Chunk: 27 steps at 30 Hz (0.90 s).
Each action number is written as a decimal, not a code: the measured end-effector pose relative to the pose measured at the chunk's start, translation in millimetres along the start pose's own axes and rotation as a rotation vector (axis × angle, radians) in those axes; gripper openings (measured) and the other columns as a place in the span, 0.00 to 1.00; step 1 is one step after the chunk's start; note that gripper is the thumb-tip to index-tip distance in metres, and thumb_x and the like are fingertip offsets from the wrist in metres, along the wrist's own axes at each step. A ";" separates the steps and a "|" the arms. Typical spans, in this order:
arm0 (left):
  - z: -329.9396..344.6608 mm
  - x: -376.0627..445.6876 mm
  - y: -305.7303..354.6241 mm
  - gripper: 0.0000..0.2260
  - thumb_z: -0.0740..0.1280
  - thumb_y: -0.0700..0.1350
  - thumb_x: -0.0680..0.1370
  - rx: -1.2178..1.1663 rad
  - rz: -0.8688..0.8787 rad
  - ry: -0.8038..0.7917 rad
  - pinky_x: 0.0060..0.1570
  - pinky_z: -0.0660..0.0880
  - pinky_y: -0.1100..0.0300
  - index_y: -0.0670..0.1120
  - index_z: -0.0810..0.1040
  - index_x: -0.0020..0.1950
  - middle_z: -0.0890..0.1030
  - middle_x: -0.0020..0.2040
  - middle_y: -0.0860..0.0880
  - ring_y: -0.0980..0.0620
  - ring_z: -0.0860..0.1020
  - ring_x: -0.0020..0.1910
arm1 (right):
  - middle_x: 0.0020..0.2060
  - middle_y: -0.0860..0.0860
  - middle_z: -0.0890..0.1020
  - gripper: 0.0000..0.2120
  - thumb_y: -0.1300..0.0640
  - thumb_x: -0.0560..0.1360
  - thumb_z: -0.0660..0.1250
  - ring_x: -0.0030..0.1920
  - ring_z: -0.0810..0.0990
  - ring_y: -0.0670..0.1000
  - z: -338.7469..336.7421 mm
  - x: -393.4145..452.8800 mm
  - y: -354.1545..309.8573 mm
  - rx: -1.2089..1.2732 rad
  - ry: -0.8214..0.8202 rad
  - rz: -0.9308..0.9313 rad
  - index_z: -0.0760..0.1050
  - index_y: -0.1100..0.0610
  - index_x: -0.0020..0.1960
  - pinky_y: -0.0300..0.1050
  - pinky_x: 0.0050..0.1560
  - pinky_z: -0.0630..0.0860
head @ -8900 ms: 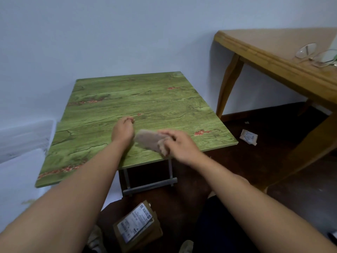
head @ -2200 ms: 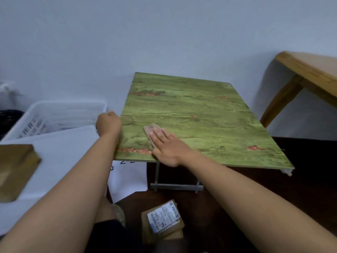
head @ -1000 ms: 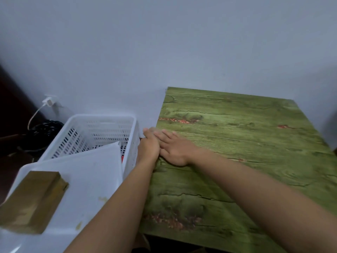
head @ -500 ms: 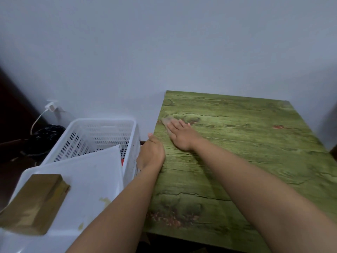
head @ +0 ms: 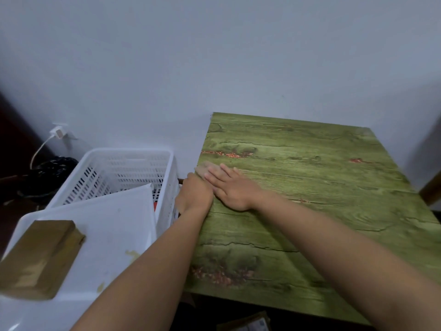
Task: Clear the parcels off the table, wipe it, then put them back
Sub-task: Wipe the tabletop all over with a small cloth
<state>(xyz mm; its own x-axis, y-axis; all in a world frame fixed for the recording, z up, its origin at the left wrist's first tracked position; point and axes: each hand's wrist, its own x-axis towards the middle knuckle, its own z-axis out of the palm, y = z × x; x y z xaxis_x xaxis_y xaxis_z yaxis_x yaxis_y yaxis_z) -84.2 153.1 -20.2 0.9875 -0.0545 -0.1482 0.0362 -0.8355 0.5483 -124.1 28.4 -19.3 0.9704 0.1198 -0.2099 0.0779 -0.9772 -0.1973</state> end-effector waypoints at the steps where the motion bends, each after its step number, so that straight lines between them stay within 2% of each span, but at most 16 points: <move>1: 1.1 -0.5 -0.1 0.14 0.53 0.44 0.80 0.000 0.016 0.004 0.45 0.68 0.53 0.44 0.69 0.64 0.77 0.60 0.44 0.42 0.76 0.56 | 0.78 0.44 0.40 0.25 0.43 0.83 0.40 0.77 0.38 0.49 -1.2 -1.4 4.9 -0.002 -0.010 -0.022 0.40 0.44 0.79 0.51 0.75 0.37; 6: 1.7 -2.3 0.4 0.21 0.53 0.40 0.78 0.006 0.069 0.028 0.40 0.65 0.53 0.48 0.61 0.72 0.76 0.61 0.44 0.42 0.77 0.53 | 0.77 0.45 0.35 0.26 0.42 0.83 0.38 0.78 0.38 0.53 -9.5 7.8 27.5 0.045 0.061 0.288 0.35 0.45 0.78 0.52 0.75 0.37; 10: 1.3 -2.2 -0.3 0.17 0.53 0.44 0.80 -0.029 0.043 0.016 0.44 0.66 0.52 0.47 0.64 0.69 0.76 0.62 0.43 0.41 0.76 0.56 | 0.78 0.45 0.40 0.25 0.45 0.84 0.40 0.78 0.38 0.51 -2.1 7.3 -3.0 0.013 -0.002 0.048 0.40 0.44 0.79 0.51 0.75 0.37; 12: -0.1 -1.3 0.0 0.15 0.52 0.45 0.81 -0.064 0.020 0.009 0.46 0.66 0.52 0.45 0.66 0.66 0.77 0.61 0.43 0.42 0.76 0.57 | 0.78 0.43 0.41 0.24 0.45 0.84 0.40 0.78 0.38 0.50 -5.8 10.7 -2.9 0.022 -0.008 0.009 0.42 0.44 0.79 0.51 0.76 0.37; 17: -5.7 -1.0 -0.9 0.15 0.51 0.48 0.81 -0.149 -0.039 -0.015 0.50 0.67 0.51 0.44 0.69 0.64 0.78 0.60 0.44 0.42 0.76 0.57 | 0.78 0.43 0.40 0.25 0.43 0.83 0.39 0.78 0.37 0.50 -8.5 34.5 -8.5 0.023 -0.019 0.063 0.41 0.45 0.79 0.50 0.75 0.36; 19: -8.2 -2.3 0.2 0.18 0.48 0.50 0.83 -0.208 -0.058 -0.018 0.52 0.67 0.50 0.44 0.71 0.63 0.78 0.61 0.44 0.43 0.75 0.57 | 0.78 0.44 0.39 0.26 0.41 0.83 0.39 0.78 0.37 0.50 -9.2 45.5 -11.9 0.026 -0.019 0.075 0.40 0.45 0.79 0.51 0.75 0.36; 21: -11.7 -4.3 2.2 0.23 0.44 0.52 0.83 -0.268 -0.088 -0.031 0.57 0.66 0.50 0.43 0.72 0.67 0.76 0.65 0.43 0.43 0.73 0.62 | 0.78 0.44 0.38 0.27 0.40 0.82 0.39 0.78 0.37 0.51 -11.2 57.6 -9.6 0.032 -0.017 0.108 0.39 0.45 0.79 0.51 0.75 0.37; 24: -17.2 -8.0 3.1 0.28 0.40 0.55 0.83 -0.319 -0.123 -0.059 0.66 0.62 0.48 0.45 0.69 0.73 0.72 0.70 0.43 0.42 0.69 0.69 | 0.78 0.46 0.38 0.27 0.42 0.82 0.38 0.78 0.38 0.53 -16.5 73.6 -1.2 0.077 0.012 0.252 0.38 0.47 0.79 0.53 0.75 0.37; 27: -21.9 -6.5 1.4 0.31 0.37 0.58 0.83 -0.376 -0.176 -0.091 0.68 0.61 0.47 0.45 0.68 0.73 0.72 0.71 0.42 0.42 0.68 0.70 | 0.78 0.47 0.36 0.27 0.43 0.82 0.38 0.78 0.37 0.53 -16.3 79.9 -6.8 0.089 0.022 0.329 0.36 0.46 0.79 0.54 0.75 0.37</move>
<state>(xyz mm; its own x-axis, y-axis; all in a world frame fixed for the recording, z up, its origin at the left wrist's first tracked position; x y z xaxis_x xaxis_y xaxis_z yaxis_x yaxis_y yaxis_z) -87.2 164.3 -0.4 0.9442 0.0089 -0.3292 0.2732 -0.5796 0.7677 -43.4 41.8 -19.1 0.9450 -0.2040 -0.2555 -0.2593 -0.9436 -0.2056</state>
